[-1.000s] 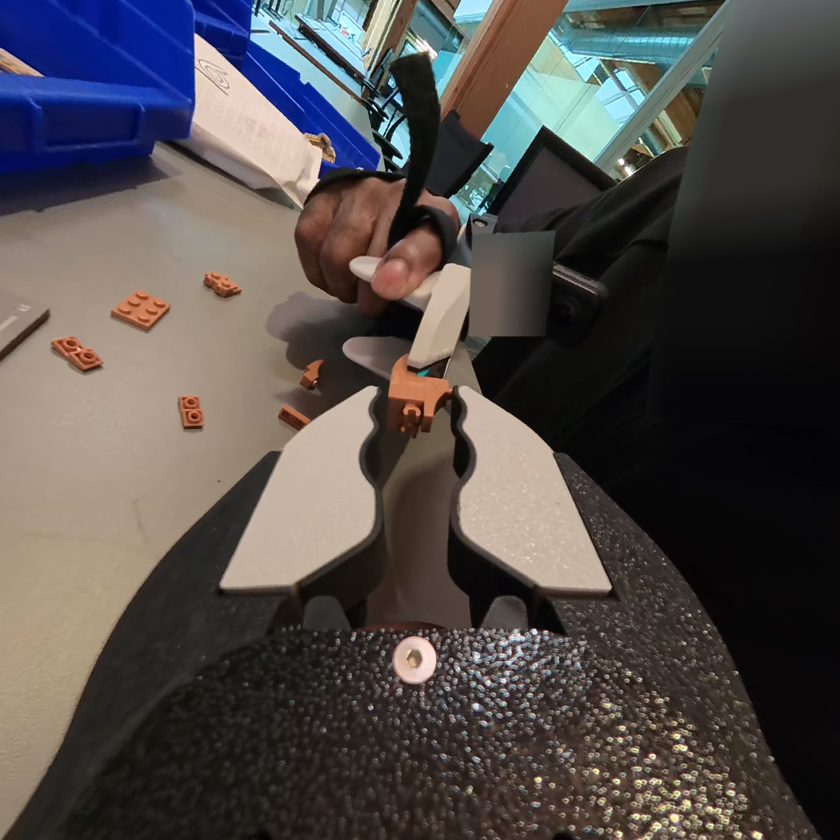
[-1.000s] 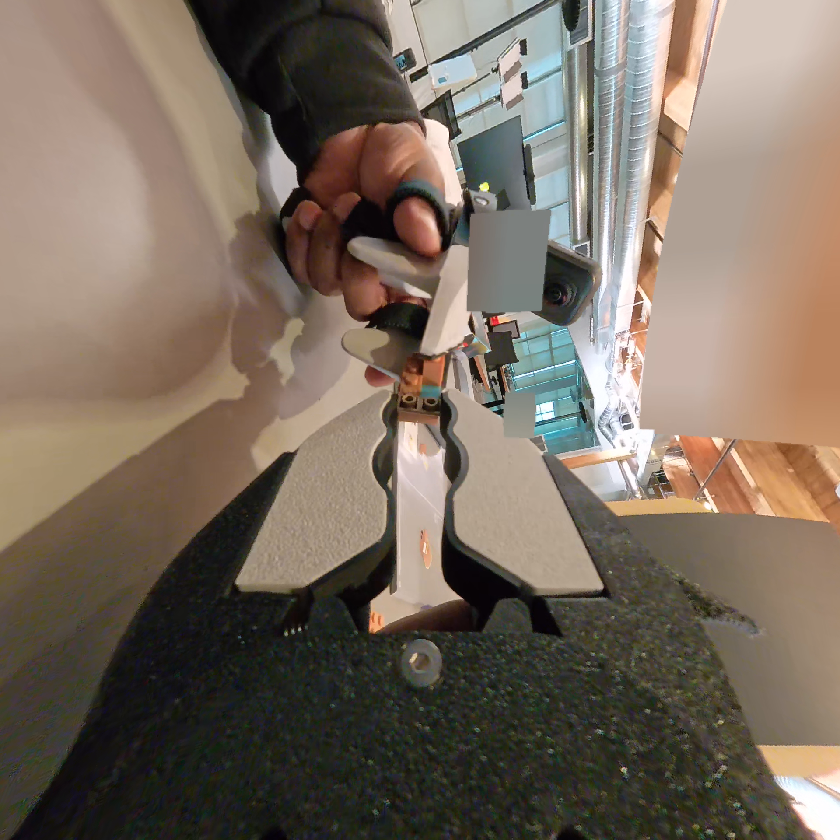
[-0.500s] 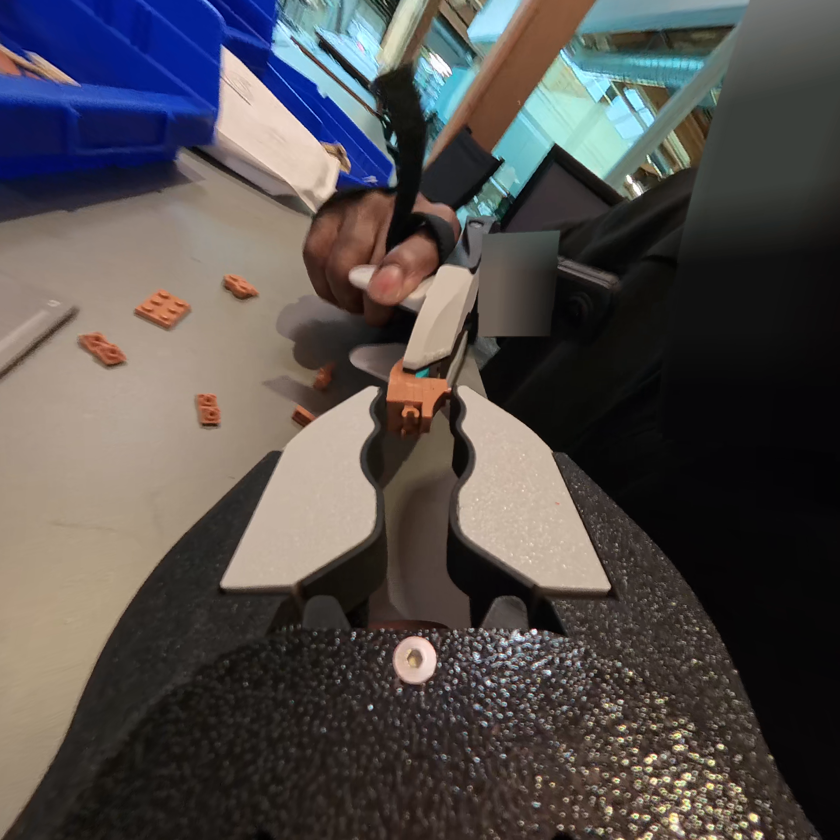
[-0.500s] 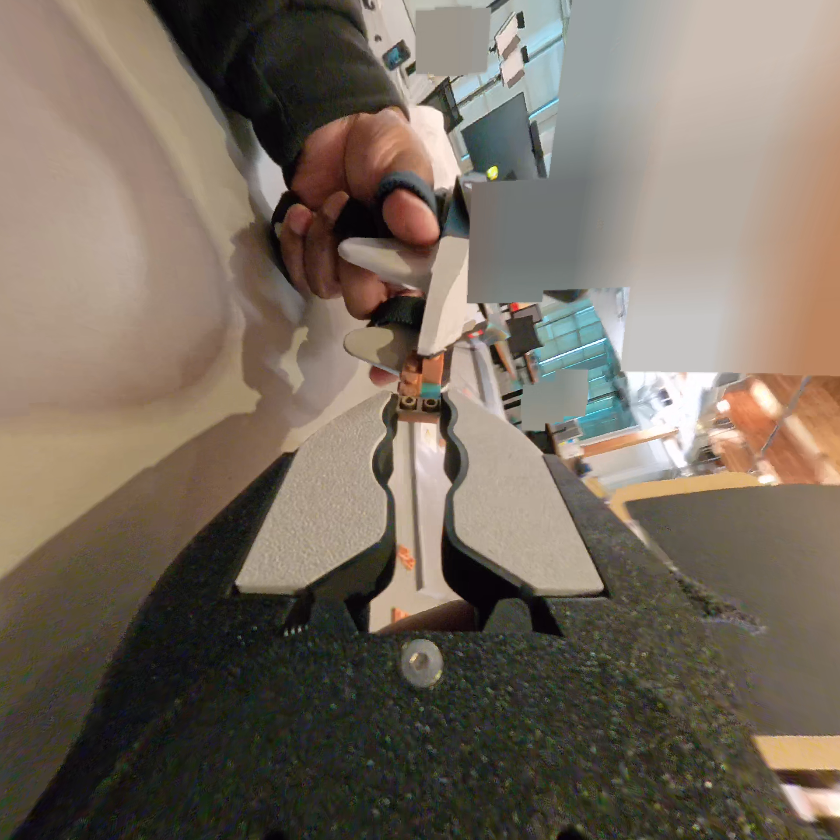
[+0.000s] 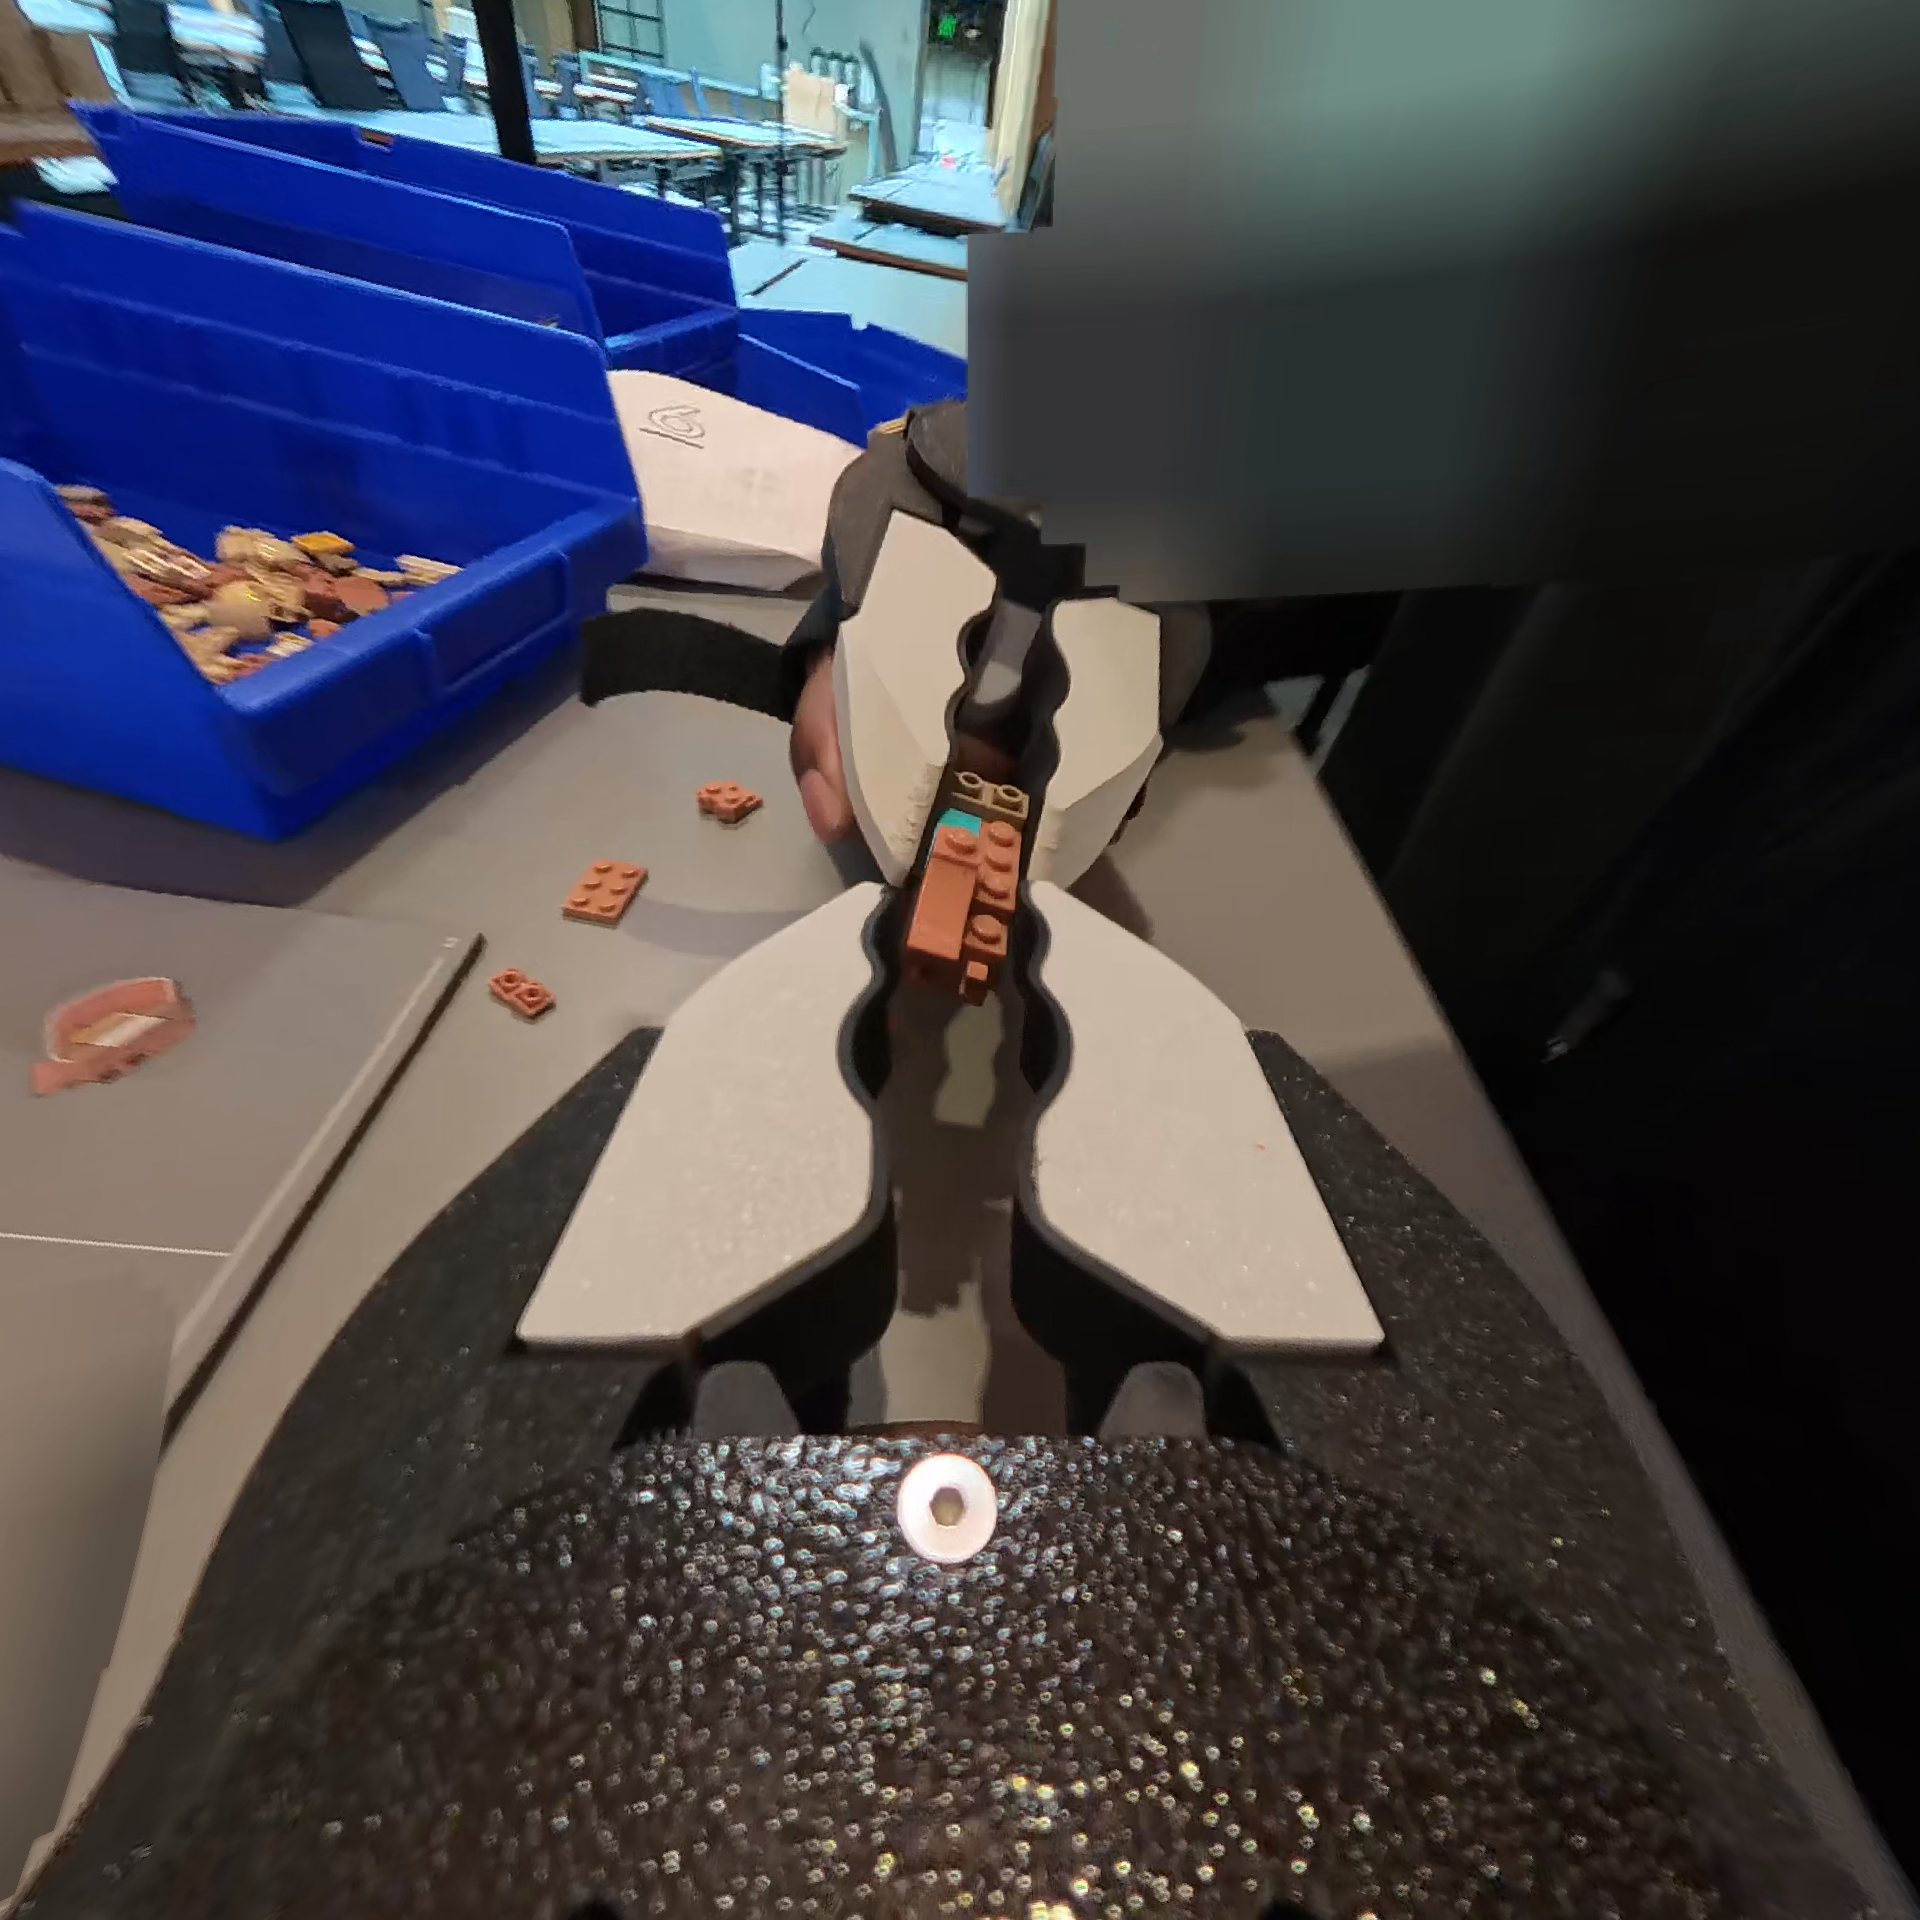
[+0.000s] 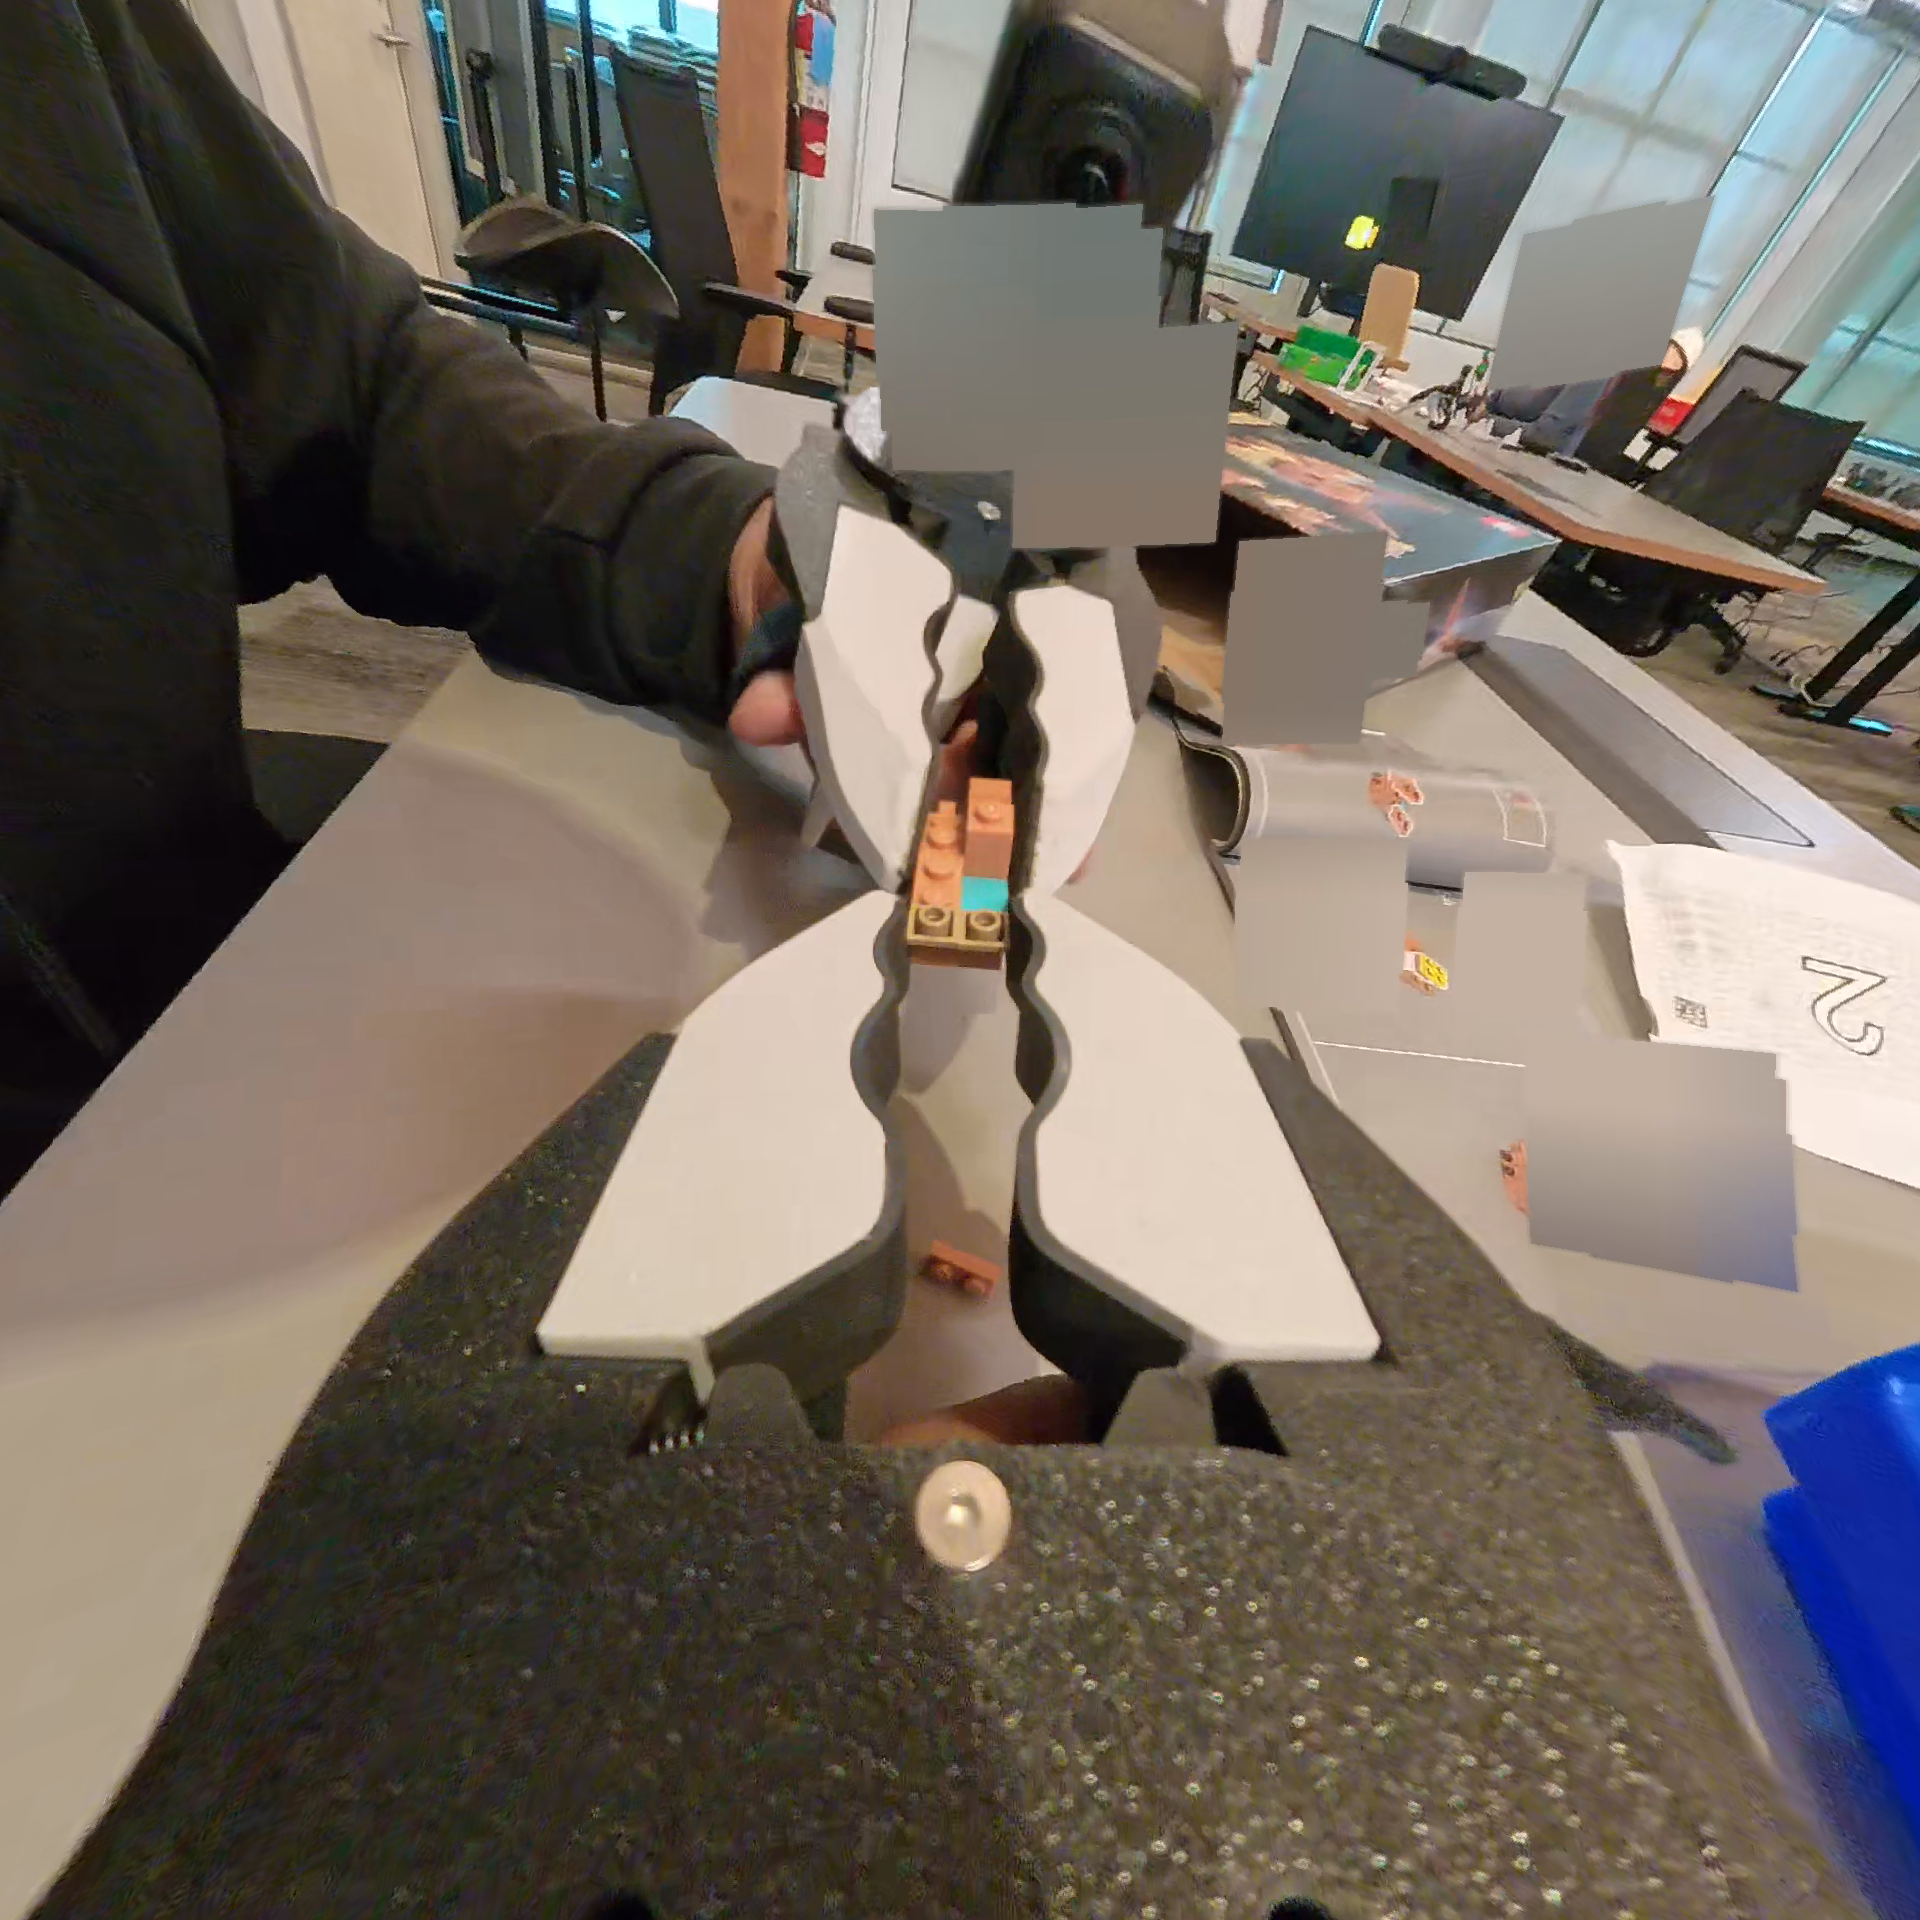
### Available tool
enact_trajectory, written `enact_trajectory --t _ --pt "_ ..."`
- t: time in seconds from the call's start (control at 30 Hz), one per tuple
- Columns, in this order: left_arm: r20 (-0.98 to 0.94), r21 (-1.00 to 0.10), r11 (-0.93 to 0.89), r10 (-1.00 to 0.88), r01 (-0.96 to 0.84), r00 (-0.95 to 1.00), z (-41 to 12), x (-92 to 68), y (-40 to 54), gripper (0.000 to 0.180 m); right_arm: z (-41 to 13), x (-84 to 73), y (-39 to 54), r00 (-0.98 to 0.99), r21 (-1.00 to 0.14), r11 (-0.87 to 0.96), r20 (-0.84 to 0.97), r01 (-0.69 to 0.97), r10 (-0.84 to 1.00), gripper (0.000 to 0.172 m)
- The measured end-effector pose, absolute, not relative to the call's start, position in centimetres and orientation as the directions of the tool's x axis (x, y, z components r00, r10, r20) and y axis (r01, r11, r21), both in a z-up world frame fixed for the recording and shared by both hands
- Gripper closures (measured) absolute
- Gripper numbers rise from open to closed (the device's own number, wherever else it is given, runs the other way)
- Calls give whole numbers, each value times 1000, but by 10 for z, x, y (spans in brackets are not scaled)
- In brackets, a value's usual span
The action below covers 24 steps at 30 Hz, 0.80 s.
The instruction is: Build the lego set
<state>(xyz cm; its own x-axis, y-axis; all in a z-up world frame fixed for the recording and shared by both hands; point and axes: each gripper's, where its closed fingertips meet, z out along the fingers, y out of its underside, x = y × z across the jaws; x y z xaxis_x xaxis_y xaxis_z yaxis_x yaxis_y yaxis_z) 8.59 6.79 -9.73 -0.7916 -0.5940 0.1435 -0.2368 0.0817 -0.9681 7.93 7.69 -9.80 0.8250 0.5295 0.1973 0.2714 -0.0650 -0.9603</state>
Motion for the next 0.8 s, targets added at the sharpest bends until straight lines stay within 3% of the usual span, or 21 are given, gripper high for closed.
enact_trajectory --t 0.13,0.23,0.37,0.53,0.7,0.8 --pt "85 -950 188 -614 -251 -785 -110 86 72 163 -114 85 77 806 -915 -142 249 377 536 153" --pt "79 -917 247 -659 -314 -748 -124 89 83 163 -131 104 63 759 -824 -256 284 505 586 134" --pt "140 -812 300 -733 -501 -666 -154 89 101 162 -152 135 36 745 -719 -407 229 563 627 133" --pt "188 -739 310 -758 -598 -624 -169 85 105 162 -175 142 8 698 -610 -483 168 628 696 134" --pt "190 -727 312 -765 -612 -616 -171 84 105 160 -176 136 18 731 -626 -508 153 592 665 141" --pt "207 -731 315 -743 -605 -637 -170 80 102 149 -178 136 22 755 -615 -536 155 579 637 165"
